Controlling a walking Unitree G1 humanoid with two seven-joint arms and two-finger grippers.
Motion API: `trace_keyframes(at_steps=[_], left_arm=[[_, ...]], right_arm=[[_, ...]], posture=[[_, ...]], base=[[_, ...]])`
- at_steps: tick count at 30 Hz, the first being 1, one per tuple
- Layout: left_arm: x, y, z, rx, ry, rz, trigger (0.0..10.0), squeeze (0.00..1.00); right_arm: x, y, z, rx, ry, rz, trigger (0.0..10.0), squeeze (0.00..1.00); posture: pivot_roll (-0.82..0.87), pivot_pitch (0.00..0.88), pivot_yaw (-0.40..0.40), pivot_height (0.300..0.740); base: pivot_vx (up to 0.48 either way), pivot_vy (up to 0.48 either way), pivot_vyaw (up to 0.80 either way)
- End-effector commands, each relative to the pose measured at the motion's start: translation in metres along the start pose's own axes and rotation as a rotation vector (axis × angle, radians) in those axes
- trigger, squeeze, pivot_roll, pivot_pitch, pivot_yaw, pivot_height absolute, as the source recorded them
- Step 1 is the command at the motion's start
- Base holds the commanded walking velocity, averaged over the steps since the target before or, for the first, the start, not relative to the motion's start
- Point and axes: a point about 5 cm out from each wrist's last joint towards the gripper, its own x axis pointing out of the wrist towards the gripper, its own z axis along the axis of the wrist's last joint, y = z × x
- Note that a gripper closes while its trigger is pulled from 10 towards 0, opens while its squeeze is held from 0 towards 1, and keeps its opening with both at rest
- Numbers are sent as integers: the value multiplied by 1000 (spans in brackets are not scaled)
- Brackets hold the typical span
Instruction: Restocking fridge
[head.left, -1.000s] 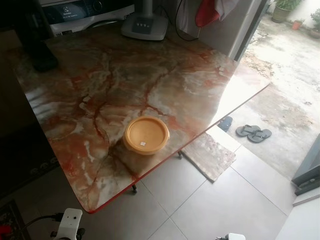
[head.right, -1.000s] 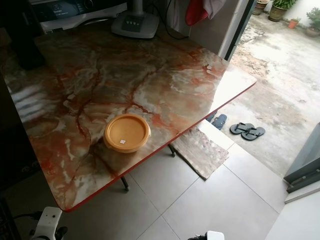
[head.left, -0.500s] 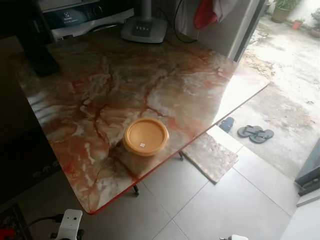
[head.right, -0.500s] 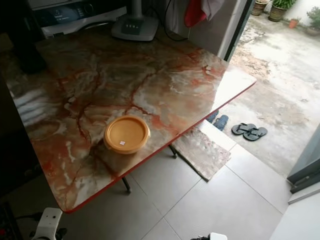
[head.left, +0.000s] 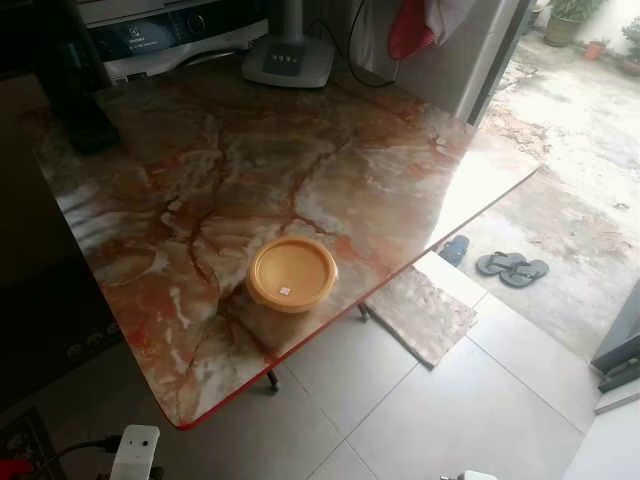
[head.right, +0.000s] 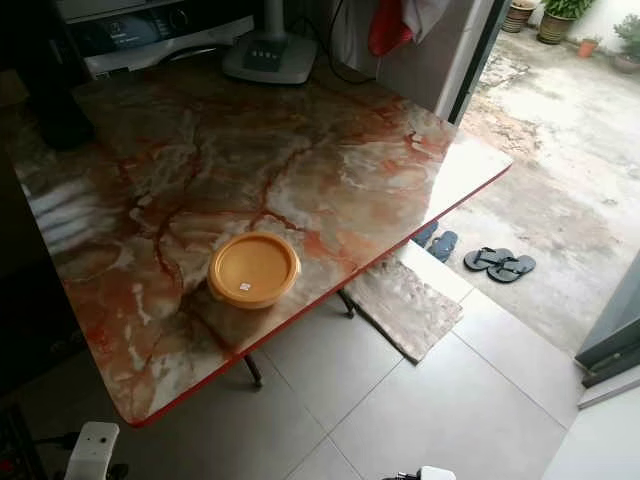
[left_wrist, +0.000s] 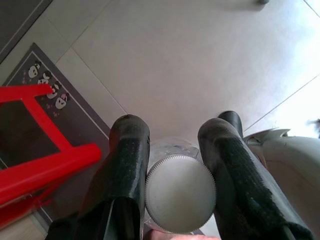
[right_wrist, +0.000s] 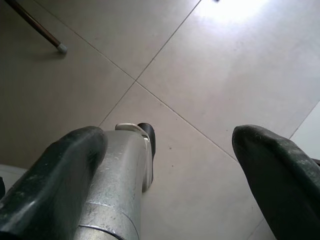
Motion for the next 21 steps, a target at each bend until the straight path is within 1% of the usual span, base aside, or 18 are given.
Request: trace_keyframes(at_steps=[1, 10, 21], left_arm=[[-2, -2, -11, -6, 32, -4, 10000, 0], [-3, -7, -14, 0, 47, -11, 10000, 0], [-2, -6, -12, 1, 41, -10, 10000, 0]], right_arm=[[-9, -1, -24, 11, 89, -1, 10000, 0], [-9, 0, -26, 7, 92, 4, 10000, 0], [-9, 0, -24, 10, 87, 2, 10000, 0]], posture=[[101, 109, -47, 740], [99, 100, -47, 740], [97, 108, -49, 740]], base=[[-281, 0, 0], [-281, 0, 0], [-281, 0, 0]])
